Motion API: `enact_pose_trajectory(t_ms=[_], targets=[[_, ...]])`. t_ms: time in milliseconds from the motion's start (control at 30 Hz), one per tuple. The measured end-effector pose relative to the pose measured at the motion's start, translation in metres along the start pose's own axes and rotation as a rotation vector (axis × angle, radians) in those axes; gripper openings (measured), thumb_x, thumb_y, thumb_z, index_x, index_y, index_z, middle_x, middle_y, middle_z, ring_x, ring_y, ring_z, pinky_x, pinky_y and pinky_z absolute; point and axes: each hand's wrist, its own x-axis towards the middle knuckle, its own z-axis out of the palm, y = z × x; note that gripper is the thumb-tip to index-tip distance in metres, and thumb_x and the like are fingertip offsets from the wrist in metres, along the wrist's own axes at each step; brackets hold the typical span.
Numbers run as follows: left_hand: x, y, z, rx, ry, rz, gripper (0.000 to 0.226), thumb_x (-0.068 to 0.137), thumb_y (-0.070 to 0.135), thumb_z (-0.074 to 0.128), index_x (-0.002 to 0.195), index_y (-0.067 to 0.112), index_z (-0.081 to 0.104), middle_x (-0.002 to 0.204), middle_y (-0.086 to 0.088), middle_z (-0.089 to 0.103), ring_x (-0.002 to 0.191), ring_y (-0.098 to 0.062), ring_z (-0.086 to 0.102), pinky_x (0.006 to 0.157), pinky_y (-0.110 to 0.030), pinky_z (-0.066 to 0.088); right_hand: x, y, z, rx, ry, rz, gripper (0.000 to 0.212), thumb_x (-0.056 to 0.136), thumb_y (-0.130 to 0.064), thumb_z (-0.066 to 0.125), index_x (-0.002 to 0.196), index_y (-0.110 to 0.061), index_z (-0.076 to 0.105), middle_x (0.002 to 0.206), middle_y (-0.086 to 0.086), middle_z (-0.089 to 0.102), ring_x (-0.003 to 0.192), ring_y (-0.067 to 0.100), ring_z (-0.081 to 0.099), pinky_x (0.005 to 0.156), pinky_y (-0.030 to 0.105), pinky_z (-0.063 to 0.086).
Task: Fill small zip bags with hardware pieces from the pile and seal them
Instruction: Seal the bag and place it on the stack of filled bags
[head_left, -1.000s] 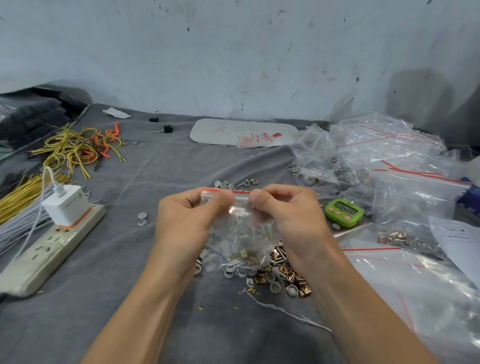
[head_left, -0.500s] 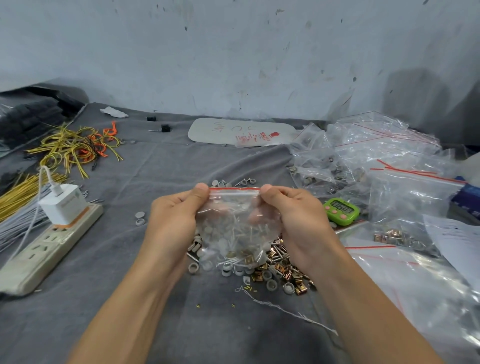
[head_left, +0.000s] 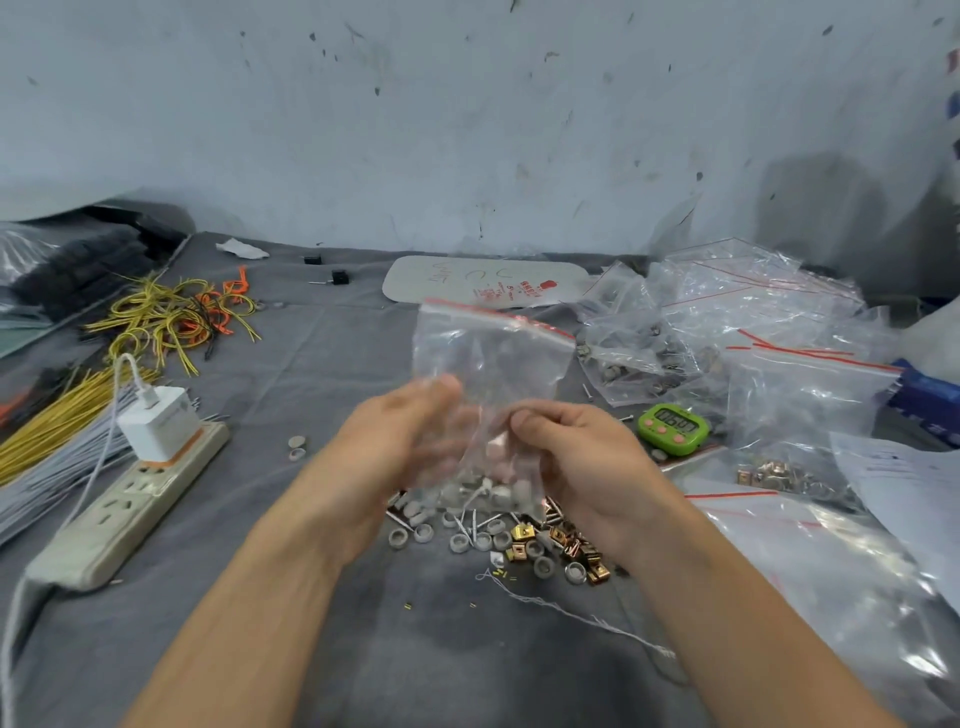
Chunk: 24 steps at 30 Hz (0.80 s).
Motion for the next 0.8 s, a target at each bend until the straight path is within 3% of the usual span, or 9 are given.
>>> enact_pose_trajectory(t_ms=[67,167,267,333,433,500,700,767,800], targets=[[-0.005,-0.004,0.005,0.156,-0.095,-0.021,0.031,0.085,0.024,0.076,0.116,0.019,0.073,0.103,-0.002,0.079,0.094,-0.010,0.075,0.070,-0.021,0.055,-0.004,-0.009,-0.004,0.153,0.068,0.039,0.031,0.101,-0.004,0.054,0.080,-0.006,0.076,0.074,0.014,0.070,0.057,0.024,0.063,0.050,0.034,0.054],[-0.008,-0.003,0.018,0.113,-0.064,0.006,0.012,0.088,0.005,0.073,0.099,0.009,0.078,0.091,-0.007,0.079,0.085,-0.015,0.076,0.063,-0.022,0.057,-0.011,-0.018,-0.014,0.191,0.125,0.073,0.019,0.100,-0.013,0.061,0.090,-0.005,0.075,0.085,0.015,0.074,0.074,0.028,0.069,0.067,0.047,0.061],[-0.005,-0.001,0.037,0.097,0.072,0.069,0.007,0.086,0.002,0.075,0.090,0.007,0.079,0.078,-0.007,0.077,0.069,-0.017,0.074,0.058,-0.024,0.056,-0.023,-0.016,-0.027,-0.017,-0.011,0.095,0.009,0.095,-0.016,0.070,0.099,-0.010,0.075,0.087,0.007,0.075,0.072,0.023,0.071,0.066,0.035,0.060],[-0.003,-0.003,0.052,0.077,0.094,0.072,0.005,0.086,0.005,0.076,0.087,0.008,0.080,0.080,-0.010,0.078,0.068,-0.021,0.074,0.056,-0.023,0.056,-0.029,-0.012,-0.038,-0.088,0.014,0.067,0.006,0.094,-0.008,0.070,0.099,-0.007,0.071,0.081,0.006,0.074,0.065,0.022,0.070,0.060,0.028,0.058],[-0.002,-0.014,0.081,0.062,-0.033,0.022,0.007,0.087,0.015,0.076,0.086,0.017,0.082,0.086,-0.009,0.079,0.077,-0.022,0.077,0.062,-0.023,0.057,-0.041,-0.015,-0.063,-0.103,0.193,0.007,0.007,0.091,0.001,0.071,0.097,-0.001,0.068,0.076,0.011,0.072,0.058,0.021,0.067,0.054,0.030,0.057],[-0.002,-0.022,0.105,0.034,-0.112,-0.015,0.009,0.082,0.007,0.081,0.090,0.009,0.081,0.089,-0.013,0.078,0.080,-0.024,0.077,0.064,-0.024,0.058,-0.053,-0.017,-0.087,-0.111,0.295,-0.004,0.013,0.086,0.006,0.074,0.094,-0.003,0.070,0.073,0.012,0.070,0.055,0.019,0.065,0.050,0.029,0.054],[0.043,-0.021,0.207,0.067,-0.180,-0.026,0.014,0.081,-0.012,0.074,0.080,0.002,0.072,0.069,-0.013,0.073,0.055,-0.016,0.068,0.054,-0.023,0.057,-0.070,-0.032,-0.165,-0.114,0.595,-0.025,0.013,0.086,0.003,0.070,0.099,0.000,0.073,0.068,0.009,0.067,0.051,0.019,0.058,0.050,0.024,0.048],[0.065,-0.025,0.242,0.079,-0.195,-0.031,0.016,0.084,-0.003,0.077,0.097,0.005,0.071,0.079,-0.010,0.074,0.064,-0.017,0.071,0.065,-0.031,0.062,-0.067,-0.039,-0.194,-0.233,0.832,-0.089,0.017,0.088,-0.010,0.074,0.106,-0.011,0.074,0.077,-0.001,0.072,0.066,0.017,0.066,0.063,0.030,0.057],[0.075,-0.030,0.254,0.151,-0.172,-0.017,0.029,0.083,0.008,0.080,0.109,0.009,0.068,0.090,-0.007,0.076,0.076,-0.019,0.073,0.077,-0.036,0.062,-0.066,-0.040,-0.209,-0.438,0.984,-0.101,0.025,0.089,-0.020,0.076,0.113,-0.020,0.072,0.085,-0.007,0.071,0.080,0.016,0.069,0.076,0.036,0.059]])
